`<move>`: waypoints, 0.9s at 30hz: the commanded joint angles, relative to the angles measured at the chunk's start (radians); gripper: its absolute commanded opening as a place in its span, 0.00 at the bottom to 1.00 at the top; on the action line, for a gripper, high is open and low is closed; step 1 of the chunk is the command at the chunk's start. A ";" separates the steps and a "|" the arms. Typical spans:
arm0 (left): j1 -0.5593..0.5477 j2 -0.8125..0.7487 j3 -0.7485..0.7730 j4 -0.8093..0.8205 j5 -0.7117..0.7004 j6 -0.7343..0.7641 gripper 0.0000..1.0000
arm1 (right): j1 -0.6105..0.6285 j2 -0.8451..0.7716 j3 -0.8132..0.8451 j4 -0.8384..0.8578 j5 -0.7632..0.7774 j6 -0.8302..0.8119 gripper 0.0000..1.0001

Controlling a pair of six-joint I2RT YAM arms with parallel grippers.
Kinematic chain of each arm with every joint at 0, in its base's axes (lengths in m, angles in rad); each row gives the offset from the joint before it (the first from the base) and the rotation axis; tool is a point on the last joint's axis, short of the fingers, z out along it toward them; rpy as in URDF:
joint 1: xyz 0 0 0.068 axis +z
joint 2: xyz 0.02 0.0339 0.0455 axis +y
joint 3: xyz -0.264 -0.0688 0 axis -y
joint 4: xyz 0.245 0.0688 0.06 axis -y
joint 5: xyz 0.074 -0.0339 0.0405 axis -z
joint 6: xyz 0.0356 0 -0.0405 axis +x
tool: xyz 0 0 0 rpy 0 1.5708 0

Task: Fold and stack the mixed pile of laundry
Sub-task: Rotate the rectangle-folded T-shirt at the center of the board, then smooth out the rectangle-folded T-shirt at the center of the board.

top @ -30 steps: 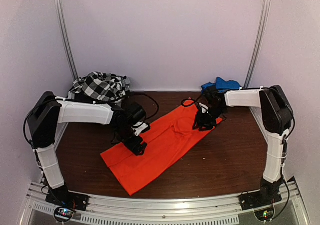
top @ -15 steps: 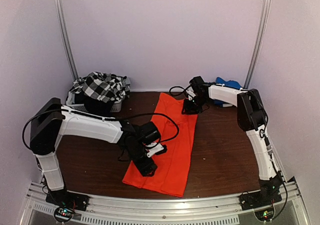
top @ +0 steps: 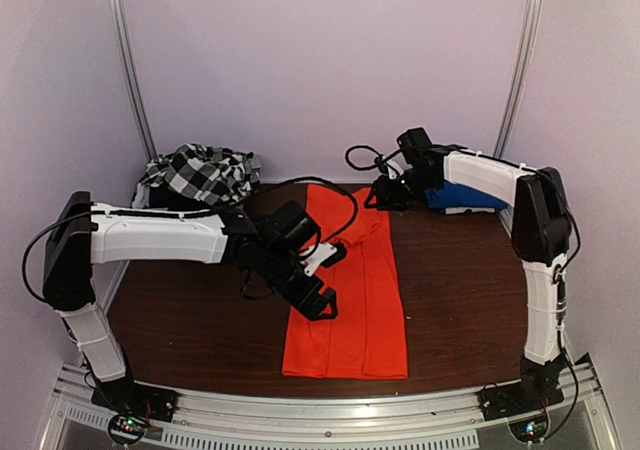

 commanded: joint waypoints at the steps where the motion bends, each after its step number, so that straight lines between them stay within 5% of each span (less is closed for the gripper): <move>1: 0.070 -0.022 -0.060 0.051 -0.052 -0.082 0.87 | 0.023 -0.214 -0.255 0.120 -0.120 0.092 0.41; 7: 0.128 -0.027 -0.095 0.099 -0.065 -0.118 0.74 | 0.078 -0.423 -0.622 0.252 -0.150 0.200 0.33; 13: 0.130 -0.042 -0.163 0.185 -0.012 -0.204 0.71 | 0.195 -0.480 -0.730 0.233 -0.082 0.309 0.30; 27: 0.153 -0.277 -0.305 0.307 -0.022 -0.222 0.74 | 0.266 -0.289 -0.470 0.048 0.304 0.375 0.31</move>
